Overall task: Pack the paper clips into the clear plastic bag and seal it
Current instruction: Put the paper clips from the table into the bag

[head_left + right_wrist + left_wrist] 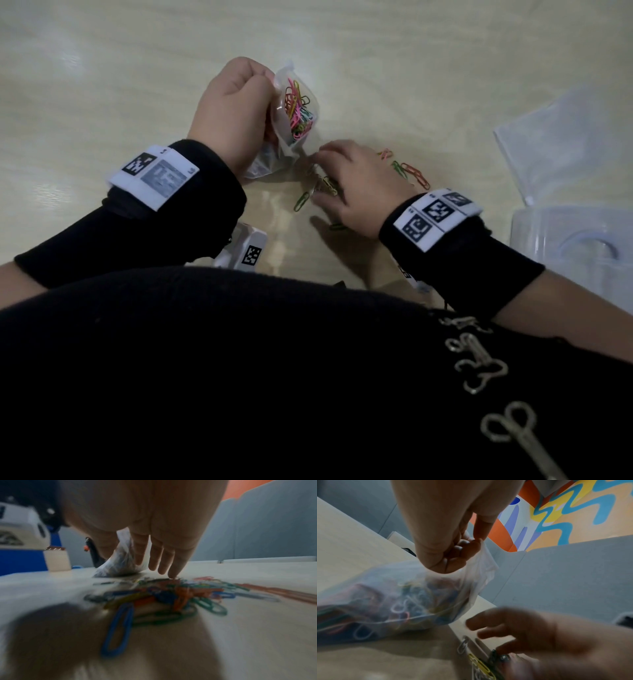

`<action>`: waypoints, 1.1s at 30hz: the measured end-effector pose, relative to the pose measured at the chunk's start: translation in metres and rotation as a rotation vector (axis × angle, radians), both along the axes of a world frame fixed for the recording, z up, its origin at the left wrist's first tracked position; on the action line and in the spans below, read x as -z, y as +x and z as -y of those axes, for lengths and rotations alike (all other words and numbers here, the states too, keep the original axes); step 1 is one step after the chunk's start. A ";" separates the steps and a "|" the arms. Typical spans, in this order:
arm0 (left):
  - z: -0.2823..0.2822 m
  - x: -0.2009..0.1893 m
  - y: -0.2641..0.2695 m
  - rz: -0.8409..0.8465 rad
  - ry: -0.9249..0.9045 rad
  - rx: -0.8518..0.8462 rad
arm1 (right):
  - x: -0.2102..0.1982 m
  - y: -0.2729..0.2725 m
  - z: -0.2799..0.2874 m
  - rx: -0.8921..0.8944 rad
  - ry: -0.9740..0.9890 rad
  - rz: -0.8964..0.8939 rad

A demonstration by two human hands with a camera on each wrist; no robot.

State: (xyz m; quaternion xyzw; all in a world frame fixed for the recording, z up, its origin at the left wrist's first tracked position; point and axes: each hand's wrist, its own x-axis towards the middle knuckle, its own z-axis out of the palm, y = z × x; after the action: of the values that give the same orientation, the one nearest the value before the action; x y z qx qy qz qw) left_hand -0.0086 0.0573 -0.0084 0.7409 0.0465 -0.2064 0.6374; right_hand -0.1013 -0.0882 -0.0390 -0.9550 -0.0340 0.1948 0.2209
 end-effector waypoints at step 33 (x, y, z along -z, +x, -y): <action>0.029 0.007 -0.033 -0.054 0.089 0.213 | -0.003 -0.025 0.026 0.722 -0.147 -0.248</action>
State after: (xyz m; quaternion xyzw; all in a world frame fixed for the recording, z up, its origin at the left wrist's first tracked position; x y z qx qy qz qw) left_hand -0.0418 0.0287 -0.0159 0.7636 -0.0064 -0.2905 0.5766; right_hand -0.1261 -0.1146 -0.0362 -0.8880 0.3453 0.2207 0.2085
